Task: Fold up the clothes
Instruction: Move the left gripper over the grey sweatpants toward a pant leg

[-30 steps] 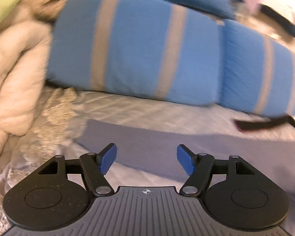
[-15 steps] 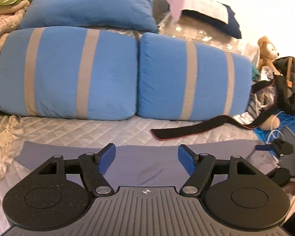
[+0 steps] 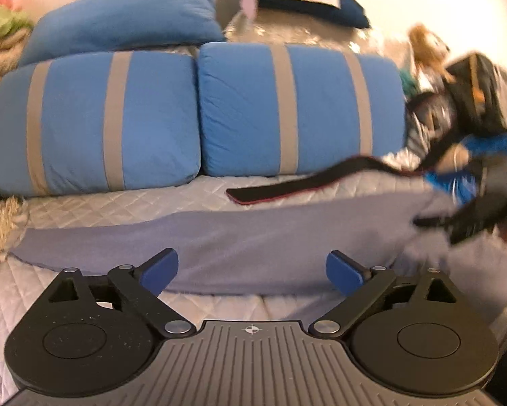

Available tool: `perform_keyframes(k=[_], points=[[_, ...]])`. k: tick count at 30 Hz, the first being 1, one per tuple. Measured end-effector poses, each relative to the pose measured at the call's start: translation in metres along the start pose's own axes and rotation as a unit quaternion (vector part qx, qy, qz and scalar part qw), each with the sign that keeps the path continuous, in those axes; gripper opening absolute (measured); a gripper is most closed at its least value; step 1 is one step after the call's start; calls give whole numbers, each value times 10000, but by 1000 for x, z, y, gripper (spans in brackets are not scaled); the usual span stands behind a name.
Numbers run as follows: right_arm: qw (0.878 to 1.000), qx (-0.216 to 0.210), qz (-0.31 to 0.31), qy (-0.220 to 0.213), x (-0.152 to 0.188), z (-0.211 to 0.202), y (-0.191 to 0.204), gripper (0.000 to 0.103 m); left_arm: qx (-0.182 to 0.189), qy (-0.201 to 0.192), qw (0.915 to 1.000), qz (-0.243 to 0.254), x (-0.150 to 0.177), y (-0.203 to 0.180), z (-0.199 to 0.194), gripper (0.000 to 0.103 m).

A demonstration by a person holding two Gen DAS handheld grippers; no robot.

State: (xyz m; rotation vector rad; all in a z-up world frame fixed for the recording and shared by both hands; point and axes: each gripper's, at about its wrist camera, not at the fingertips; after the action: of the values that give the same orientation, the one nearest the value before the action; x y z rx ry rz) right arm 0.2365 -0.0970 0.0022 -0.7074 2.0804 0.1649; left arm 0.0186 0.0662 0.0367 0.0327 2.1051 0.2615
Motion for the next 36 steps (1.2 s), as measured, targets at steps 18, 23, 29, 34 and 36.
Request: perform_keyframes(k=[18, 23, 29, 34, 36], points=[[9992, 173, -246, 278, 9, 3, 25, 103, -1925, 512, 9783, 569, 15, 24, -22, 96], [9986, 242, -363, 296, 12, 0, 31, 103, -1749, 814, 9812, -32, 10, 43, -22, 96], [9980, 427, -399, 246, 18, -10, 28, 103, -1724, 843, 9813, -134, 4, 47, -25, 96], [9989, 411, -96, 209, 20, -19, 21, 103, -1595, 843, 9816, -629, 9, 63, -25, 96], [9989, 407, -11, 249, 23, -19, 20, 103, -1548, 842, 9814, -767, 13, 70, -27, 96]])
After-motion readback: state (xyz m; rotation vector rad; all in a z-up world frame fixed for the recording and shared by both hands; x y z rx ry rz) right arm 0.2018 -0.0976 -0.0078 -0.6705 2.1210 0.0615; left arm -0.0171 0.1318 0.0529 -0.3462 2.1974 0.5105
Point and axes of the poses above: each gripper's, at about its wrist camera, not at the fingertips, and z roughly the way its jaws point, y to its left, x to its underside, and after that the axes turned 9 degrees about z, right-handed
